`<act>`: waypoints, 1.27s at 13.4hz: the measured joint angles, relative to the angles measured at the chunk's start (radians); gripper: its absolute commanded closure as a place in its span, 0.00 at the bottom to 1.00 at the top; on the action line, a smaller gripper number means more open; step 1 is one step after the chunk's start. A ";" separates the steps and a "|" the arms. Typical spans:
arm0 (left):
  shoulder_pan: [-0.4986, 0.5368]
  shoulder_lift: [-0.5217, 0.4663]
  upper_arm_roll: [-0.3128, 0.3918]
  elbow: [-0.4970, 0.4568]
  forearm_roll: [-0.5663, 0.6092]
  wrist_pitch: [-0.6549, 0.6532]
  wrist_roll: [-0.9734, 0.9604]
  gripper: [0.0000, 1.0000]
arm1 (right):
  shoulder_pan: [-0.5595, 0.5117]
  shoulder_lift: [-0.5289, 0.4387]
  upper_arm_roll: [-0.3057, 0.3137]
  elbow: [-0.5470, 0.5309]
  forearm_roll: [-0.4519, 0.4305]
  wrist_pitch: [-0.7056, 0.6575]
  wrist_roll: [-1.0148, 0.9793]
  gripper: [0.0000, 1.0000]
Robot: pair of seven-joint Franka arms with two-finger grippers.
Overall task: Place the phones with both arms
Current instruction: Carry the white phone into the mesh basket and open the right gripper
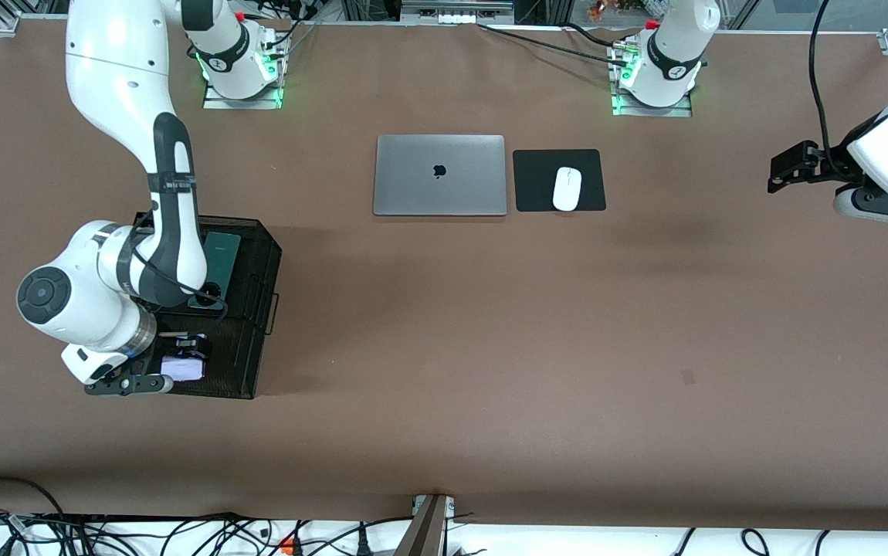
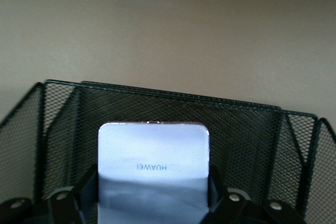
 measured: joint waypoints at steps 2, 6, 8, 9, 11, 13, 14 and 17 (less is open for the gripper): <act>-0.001 -0.003 -0.002 0.001 0.000 0.000 0.000 0.00 | -0.001 0.009 0.000 -0.006 0.038 0.009 0.000 1.00; -0.002 -0.005 -0.002 0.013 0.000 0.001 0.000 0.00 | -0.004 0.024 0.000 -0.007 0.084 0.017 0.000 0.17; -0.002 -0.005 -0.002 0.016 0.000 0.001 0.000 0.00 | -0.006 0.024 0.000 -0.007 0.087 0.030 0.001 0.01; -0.002 -0.005 -0.002 0.016 0.000 0.001 0.000 0.00 | -0.007 0.024 0.000 -0.007 0.087 0.037 0.002 0.01; -0.002 -0.005 -0.002 0.016 0.006 0.002 0.000 0.00 | -0.009 0.024 -0.001 -0.006 0.087 0.045 0.002 0.01; -0.002 -0.004 -0.002 0.016 0.032 0.006 0.000 0.00 | -0.016 0.024 -0.004 -0.005 0.087 0.045 0.002 0.02; -0.002 -0.004 -0.002 0.016 0.036 0.007 0.000 0.00 | -0.023 0.024 -0.005 -0.001 0.087 0.038 0.000 0.02; -0.002 -0.004 -0.002 0.016 0.036 0.009 0.000 0.00 | -0.044 0.023 -0.019 0.058 0.081 -0.086 0.000 0.02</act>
